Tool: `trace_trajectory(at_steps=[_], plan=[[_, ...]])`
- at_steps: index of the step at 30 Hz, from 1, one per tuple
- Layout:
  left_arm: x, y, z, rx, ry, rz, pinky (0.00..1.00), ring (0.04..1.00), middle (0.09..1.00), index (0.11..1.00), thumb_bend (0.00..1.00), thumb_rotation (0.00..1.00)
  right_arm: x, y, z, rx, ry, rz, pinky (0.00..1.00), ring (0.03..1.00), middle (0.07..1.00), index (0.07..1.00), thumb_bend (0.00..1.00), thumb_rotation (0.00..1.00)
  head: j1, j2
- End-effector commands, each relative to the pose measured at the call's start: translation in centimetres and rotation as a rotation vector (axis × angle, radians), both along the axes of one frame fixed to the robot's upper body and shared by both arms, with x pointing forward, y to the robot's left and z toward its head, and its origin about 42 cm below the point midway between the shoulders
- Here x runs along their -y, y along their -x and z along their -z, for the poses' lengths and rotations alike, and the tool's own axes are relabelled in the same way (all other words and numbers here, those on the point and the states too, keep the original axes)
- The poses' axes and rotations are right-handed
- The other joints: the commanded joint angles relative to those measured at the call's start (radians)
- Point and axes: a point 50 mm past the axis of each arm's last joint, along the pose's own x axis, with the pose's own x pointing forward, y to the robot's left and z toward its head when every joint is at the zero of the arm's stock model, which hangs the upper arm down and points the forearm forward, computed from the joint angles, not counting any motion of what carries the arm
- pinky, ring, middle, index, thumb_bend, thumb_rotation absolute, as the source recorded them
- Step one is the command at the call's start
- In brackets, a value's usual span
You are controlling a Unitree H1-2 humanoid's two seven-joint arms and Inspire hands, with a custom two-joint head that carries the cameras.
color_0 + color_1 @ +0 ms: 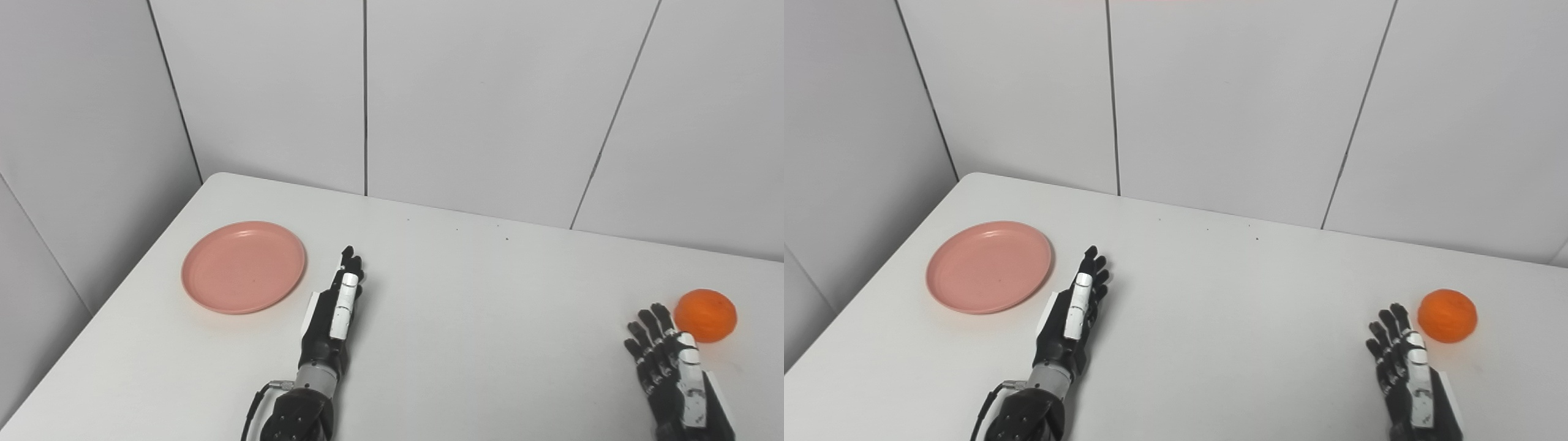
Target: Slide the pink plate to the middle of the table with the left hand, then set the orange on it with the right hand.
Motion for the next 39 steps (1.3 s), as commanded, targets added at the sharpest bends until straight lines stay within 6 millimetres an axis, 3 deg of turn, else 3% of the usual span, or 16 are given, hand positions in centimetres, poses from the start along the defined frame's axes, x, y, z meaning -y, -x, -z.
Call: trace_trajectory(at_steps=[1,5,18,28,31,34,37,39], plan=[[1.6,-0.9,-0.6,0.027,0.021,0.023,1.00,0.979,1.000,1.000,0.72,1.00,0.4,0.0,0.2,0.028,-0.005,-0.004,1.00,0.999,1.000,1.000,0.74,0.99,-0.001,-0.002],[1.8,-1.0,-0.3,0.029,0.024,0.014,1.00,0.964,0.994,1.000,0.69,1.00,0.6,-0.1,0.4,0.021,-0.012,0.003,1.00,0.991,1.000,1.000,0.73,0.98,-0.014,-0.007],[-0.6,-1.1,-0.8,0.082,-0.002,0.147,1.00,0.969,1.000,1.000,0.82,0.96,-1.4,0.3,0.7,0.019,-0.013,-0.002,1.00,0.971,0.987,0.998,0.73,0.96,-0.085,-0.024],[-2.5,-1.9,-7.1,0.204,-0.009,0.284,1.00,0.930,0.941,0.996,0.82,0.70,-2.5,0.6,0.7,0.013,0.000,0.035,1.00,0.931,0.948,0.985,0.68,0.95,-0.121,-0.051],[-2.7,-2.6,-9.3,0.269,-0.004,0.324,1.00,0.932,0.937,0.991,0.80,0.68,-2.5,0.7,0.8,0.015,0.011,0.038,1.00,0.933,0.952,0.994,0.68,0.96,-0.124,-0.054],[-3.3,-3.6,-11.5,0.323,-0.013,0.355,1.00,0.930,0.934,0.967,0.80,0.76,-2.4,0.7,1.0,0.016,0.018,0.037,1.00,0.929,0.951,0.997,0.68,0.95,-0.120,-0.059],[-4.3,-4.5,-13.6,0.366,-0.015,0.366,0.87,0.858,0.858,0.911,0.84,0.90,-2.4,0.7,1.1,0.017,0.015,0.034,1.00,0.926,0.949,0.997,0.69,0.94,-0.119,-0.061],[-5.3,-5.2,-15.0,0.395,-0.035,0.372,0.84,0.840,0.839,0.898,0.85,0.91,-2.4,0.7,1.1,0.017,0.011,0.035,1.00,0.926,0.949,0.996,0.69,0.94,-0.119,-0.061]])
